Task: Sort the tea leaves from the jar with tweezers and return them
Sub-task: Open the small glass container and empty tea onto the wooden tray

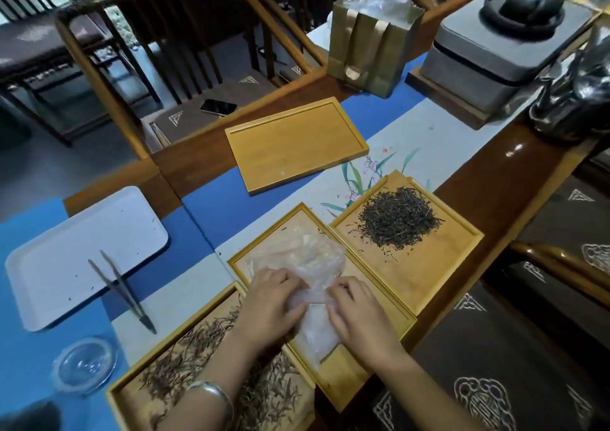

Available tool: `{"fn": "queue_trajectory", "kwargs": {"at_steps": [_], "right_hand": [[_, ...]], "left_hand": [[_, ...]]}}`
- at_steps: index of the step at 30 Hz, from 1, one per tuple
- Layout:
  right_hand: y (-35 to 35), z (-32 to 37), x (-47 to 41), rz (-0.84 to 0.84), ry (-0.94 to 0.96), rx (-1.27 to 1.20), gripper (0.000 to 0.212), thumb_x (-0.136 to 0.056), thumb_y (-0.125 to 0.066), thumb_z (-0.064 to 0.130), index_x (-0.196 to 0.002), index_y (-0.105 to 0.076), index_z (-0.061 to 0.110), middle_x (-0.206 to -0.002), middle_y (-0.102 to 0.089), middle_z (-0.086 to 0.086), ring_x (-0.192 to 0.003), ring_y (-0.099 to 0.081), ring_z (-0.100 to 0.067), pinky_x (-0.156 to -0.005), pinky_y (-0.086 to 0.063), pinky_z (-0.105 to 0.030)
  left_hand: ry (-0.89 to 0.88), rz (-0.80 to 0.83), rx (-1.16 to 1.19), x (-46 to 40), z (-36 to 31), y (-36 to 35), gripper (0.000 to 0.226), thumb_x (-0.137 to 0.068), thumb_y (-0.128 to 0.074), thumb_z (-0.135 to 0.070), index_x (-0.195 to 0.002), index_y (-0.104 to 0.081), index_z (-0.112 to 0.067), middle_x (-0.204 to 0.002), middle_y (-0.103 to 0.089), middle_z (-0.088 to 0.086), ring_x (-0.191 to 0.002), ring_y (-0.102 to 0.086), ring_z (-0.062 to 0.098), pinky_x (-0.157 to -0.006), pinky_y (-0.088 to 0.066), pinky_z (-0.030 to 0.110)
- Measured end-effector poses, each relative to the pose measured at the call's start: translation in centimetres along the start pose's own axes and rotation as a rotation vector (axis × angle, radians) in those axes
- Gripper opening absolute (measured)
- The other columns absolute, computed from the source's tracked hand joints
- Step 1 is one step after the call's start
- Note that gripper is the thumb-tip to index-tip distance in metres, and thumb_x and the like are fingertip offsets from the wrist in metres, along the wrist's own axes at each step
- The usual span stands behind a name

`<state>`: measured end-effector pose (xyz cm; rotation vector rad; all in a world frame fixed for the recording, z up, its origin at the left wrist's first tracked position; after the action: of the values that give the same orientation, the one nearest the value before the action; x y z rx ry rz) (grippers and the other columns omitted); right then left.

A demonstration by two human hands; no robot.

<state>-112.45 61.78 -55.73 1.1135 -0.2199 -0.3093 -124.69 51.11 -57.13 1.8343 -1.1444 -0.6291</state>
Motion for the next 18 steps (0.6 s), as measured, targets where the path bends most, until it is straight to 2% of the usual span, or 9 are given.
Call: {"fn": "queue_trajectory", "kwargs": {"at_steps": [3, 5, 7, 10, 14, 15, 18], "right_hand": [[1.9, 1.9, 0.3, -0.110, -0.004, -0.067, 0.022, -0.082, -0.070, 0.013, -0.103, -0.065, 0.011, -0.108, -0.059, -0.006, -0.098, -0.060, -0.020, -0.076, -0.054, -0.030], [2.8, 3.7, 0.5, -0.154, 0.013, -0.097, 0.026, -0.078, -0.074, 0.012, -0.102, -0.065, 0.013, -0.107, -0.058, -0.003, -0.097, -0.059, -0.018, -0.075, -0.054, -0.029], [3.4, 6.0, 0.6, -0.191, 0.031, -0.134, 0.029, -0.077, -0.075, 0.015, -0.104, -0.063, 0.017, -0.109, -0.056, 0.000, -0.100, -0.055, -0.013, -0.077, -0.051, -0.025], [3.5, 10.6, 0.9, -0.204, 0.074, -0.176, 0.031, -0.077, -0.076, 0.017, -0.104, -0.062, 0.021, -0.109, -0.055, 0.004, -0.102, -0.048, -0.006, -0.076, -0.046, -0.018], [2.1, 17.3, 2.0, -0.188, 0.149, -0.258, 0.030, -0.075, -0.078, 0.014, -0.102, -0.064, 0.018, -0.108, -0.057, 0.003, -0.104, -0.048, -0.005, -0.086, -0.039, -0.015], [1.7, 19.0, 2.5, -0.194, 0.170, -0.275, 0.029, -0.074, -0.079, 0.012, -0.100, -0.065, 0.016, -0.107, -0.058, 0.001, -0.104, -0.049, -0.006, -0.088, -0.037, -0.015], [0.1, 23.9, 4.1, -0.228, 0.214, -0.316, 0.025, -0.074, -0.076, 0.009, -0.098, -0.067, 0.009, -0.106, -0.060, -0.005, -0.101, -0.051, -0.009, -0.089, -0.037, -0.015]], "left_hand": [[-0.011, -0.096, 0.040, 1.5, -0.3, 3.1, 0.033, -0.082, -0.063, -0.046, -0.111, -0.067, -0.029, -0.110, -0.061, -0.012, -0.110, -0.051, 0.010, -0.108, -0.022, 0.028], [-0.002, -0.168, 0.058, 3.3, -0.2, 5.9, 0.038, -0.082, -0.064, -0.049, -0.114, -0.066, -0.030, -0.115, -0.061, -0.011, -0.114, -0.051, 0.008, -0.112, -0.017, 0.027], [0.026, -0.249, 0.065, 5.8, 0.3, 9.0, 0.038, -0.084, -0.063, -0.048, -0.117, -0.065, -0.029, -0.120, -0.060, -0.009, -0.117, -0.052, 0.010, -0.112, -0.023, 0.032], [0.116, -0.432, 0.071, 10.9, 1.9, 13.8, 0.035, -0.089, -0.058, -0.045, -0.118, -0.064, -0.027, -0.124, -0.059, -0.006, -0.116, -0.054, 0.014, -0.101, -0.038, 0.032], [0.349, -0.653, 0.125, 19.3, 4.8, 17.9, 0.043, -0.088, -0.056, -0.045, -0.127, -0.056, -0.025, -0.126, -0.053, -0.007, -0.119, -0.047, 0.007, -0.102, -0.030, 0.013], [0.419, -0.707, 0.186, 21.5, 5.6, 18.3, 0.046, -0.088, -0.056, -0.044, -0.129, -0.053, -0.022, -0.124, -0.052, -0.007, -0.118, -0.047, 0.007, -0.102, -0.030, 0.014], [0.608, -0.775, 0.489, 27.3, 7.7, 18.5, 0.037, -0.094, -0.050, -0.030, -0.129, -0.046, -0.018, -0.124, -0.053, 0.000, -0.116, -0.055, 0.017, -0.103, -0.040, 0.032]]}}
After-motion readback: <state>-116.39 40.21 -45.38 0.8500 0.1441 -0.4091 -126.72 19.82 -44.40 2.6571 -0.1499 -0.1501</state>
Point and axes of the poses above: each hand's wrist, its own x-axis away from the middle knuckle, its own y-axis out of the back of the hand, z = x × y, the point moved 5 cm from there along -x, towards the middle knuckle
